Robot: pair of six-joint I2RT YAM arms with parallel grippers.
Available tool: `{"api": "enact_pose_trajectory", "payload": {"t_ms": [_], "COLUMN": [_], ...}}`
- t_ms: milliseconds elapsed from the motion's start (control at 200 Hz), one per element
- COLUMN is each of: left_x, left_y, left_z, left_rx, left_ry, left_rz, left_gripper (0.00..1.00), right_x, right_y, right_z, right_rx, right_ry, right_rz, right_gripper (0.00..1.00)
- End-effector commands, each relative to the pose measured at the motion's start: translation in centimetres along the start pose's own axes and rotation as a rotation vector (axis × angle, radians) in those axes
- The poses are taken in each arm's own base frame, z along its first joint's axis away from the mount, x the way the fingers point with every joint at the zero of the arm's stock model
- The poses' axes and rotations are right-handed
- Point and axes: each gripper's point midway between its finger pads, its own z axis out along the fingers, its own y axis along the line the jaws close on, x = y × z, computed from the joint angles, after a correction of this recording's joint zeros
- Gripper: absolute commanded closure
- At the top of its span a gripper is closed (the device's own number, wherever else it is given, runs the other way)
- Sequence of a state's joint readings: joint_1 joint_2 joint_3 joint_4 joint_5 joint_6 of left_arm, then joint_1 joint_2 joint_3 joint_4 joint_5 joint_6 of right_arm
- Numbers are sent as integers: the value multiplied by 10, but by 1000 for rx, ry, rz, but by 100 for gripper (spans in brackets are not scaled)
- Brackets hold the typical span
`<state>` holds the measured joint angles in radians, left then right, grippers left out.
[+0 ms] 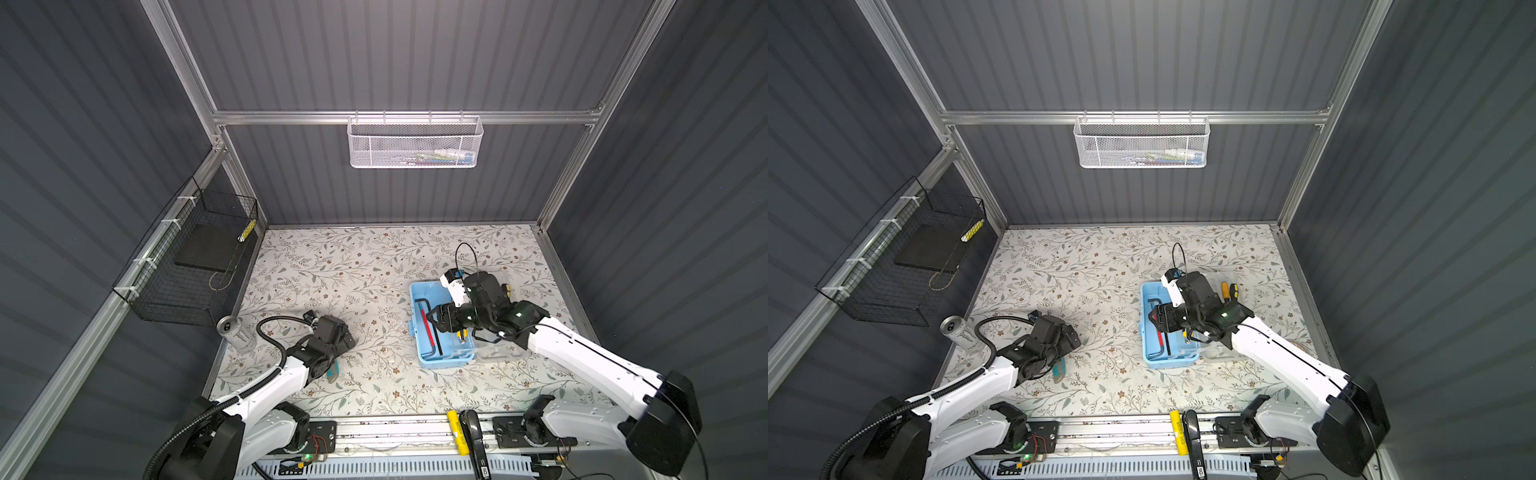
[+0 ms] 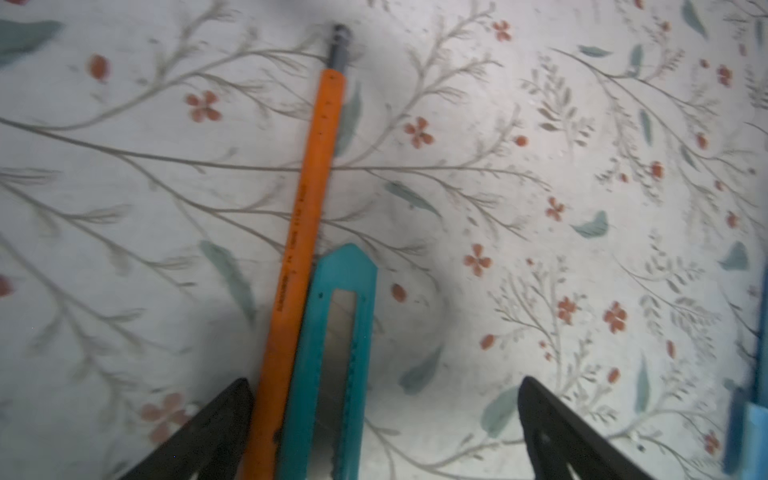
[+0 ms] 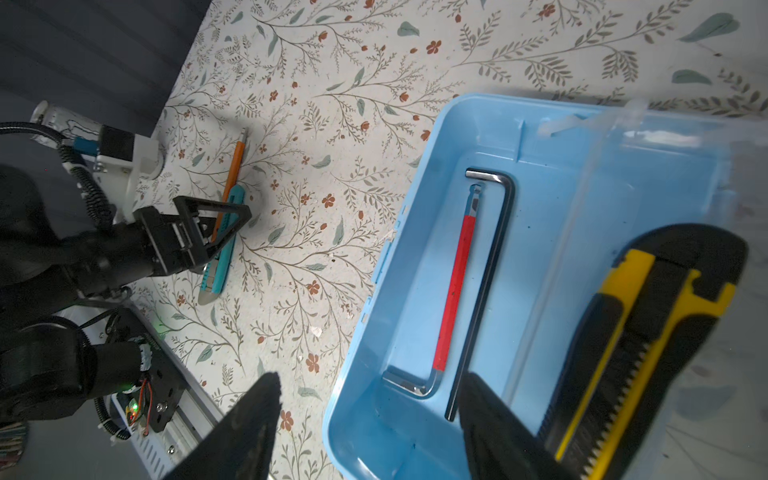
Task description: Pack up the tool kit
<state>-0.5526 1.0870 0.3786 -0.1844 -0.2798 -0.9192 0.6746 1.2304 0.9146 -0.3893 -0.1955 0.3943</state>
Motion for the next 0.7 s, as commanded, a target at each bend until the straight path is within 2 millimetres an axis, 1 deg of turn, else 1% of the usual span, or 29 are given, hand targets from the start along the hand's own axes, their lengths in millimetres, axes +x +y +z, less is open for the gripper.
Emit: {"api": "enact_pose_trajectory", "payload": {"t_ms": [0, 45, 115, 185, 245, 320, 385, 460, 555, 615, 660, 695], "left_x": [42, 45, 48, 47, 38, 24, 7, -12, -35, -47, -53, -59], "left_y": [-13, -22, -39, -50, -46, -37, -28, -18, -2, 8, 12, 15], "left_z": [0, -1, 0, 0, -4, -16, -34, -61, -99, -121, -136, -146], "left_rx": [46, 68, 141, 170, 119, 47, -17, -63, -110, -126, -120, -113], "left_ry": [141, 143, 150, 141, 119, 79, 32, -25, -101, -145, -174, -195], "left_rz": [-16, -23, -43, -32, 2, 51, 82, 103, 99, 86, 79, 72], "left_gripper": [0, 0, 1, 1, 0, 1, 1, 1, 1, 0, 1, 1], "right_x": [-19, -20, -19, -13, -6, 3, 10, 22, 37, 49, 54, 63], "right_y": [15, 20, 38, 54, 67, 83, 94, 105, 110, 111, 113, 112], "right_z": [10, 16, 28, 39, 50, 63, 74, 87, 103, 112, 119, 122], "right_rx": [-27, -31, -56, -66, -81, -114, -141, -167, -170, -175, -174, -163], "right_ry": [-32, -20, 6, 37, 73, 114, 144, 192, 248, 286, 301, 338], "right_rz": [-24, -32, -82, -145, -196, -255, -294, -352, -413, -450, -481, -506], "right_gripper": [31, 31, 31, 31, 31, 31, 31, 34, 34, 34, 34, 33]}}
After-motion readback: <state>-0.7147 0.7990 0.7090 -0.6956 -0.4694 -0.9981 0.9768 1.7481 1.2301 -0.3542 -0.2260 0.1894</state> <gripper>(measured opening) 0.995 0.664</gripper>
